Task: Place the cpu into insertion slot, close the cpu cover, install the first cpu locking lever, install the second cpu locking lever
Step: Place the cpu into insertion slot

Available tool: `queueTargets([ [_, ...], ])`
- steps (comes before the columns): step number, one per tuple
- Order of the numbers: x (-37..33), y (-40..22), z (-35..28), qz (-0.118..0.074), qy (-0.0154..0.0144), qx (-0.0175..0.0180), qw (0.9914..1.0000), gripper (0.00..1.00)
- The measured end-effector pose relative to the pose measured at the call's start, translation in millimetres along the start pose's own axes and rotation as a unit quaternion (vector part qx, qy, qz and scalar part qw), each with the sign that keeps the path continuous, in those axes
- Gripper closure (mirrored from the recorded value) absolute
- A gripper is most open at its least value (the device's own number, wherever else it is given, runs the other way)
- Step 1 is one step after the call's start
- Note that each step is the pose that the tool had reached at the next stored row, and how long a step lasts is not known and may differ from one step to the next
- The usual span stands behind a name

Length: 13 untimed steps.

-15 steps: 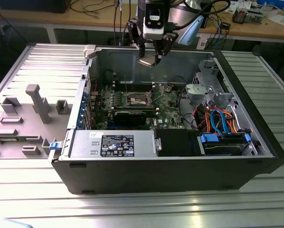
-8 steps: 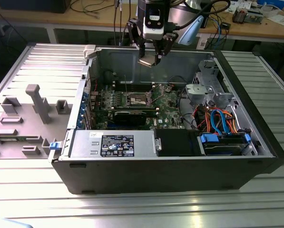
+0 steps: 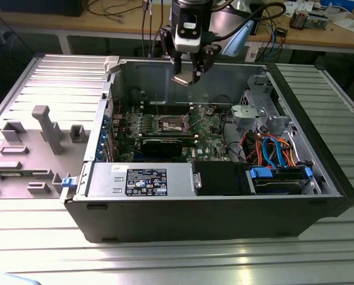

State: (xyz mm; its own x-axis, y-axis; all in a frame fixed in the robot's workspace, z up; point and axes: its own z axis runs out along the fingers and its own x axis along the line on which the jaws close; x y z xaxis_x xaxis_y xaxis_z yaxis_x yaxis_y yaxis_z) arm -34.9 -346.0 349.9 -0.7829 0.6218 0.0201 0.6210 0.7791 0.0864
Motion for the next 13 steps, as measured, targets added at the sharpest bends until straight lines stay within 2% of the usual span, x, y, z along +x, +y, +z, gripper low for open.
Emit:
queueTargets([
  [2,0.5,-0.7,3.1,0.005,0.0004,0.0005,0.99999,0.46],
  [7,0.3,-1.4,11.1,0.043,-0.0029,-0.0002,0.99906,0.46],
  [13,-1.1,-3.4,13.5,0.049,-0.0045,0.0010,0.99879,0.46],
])
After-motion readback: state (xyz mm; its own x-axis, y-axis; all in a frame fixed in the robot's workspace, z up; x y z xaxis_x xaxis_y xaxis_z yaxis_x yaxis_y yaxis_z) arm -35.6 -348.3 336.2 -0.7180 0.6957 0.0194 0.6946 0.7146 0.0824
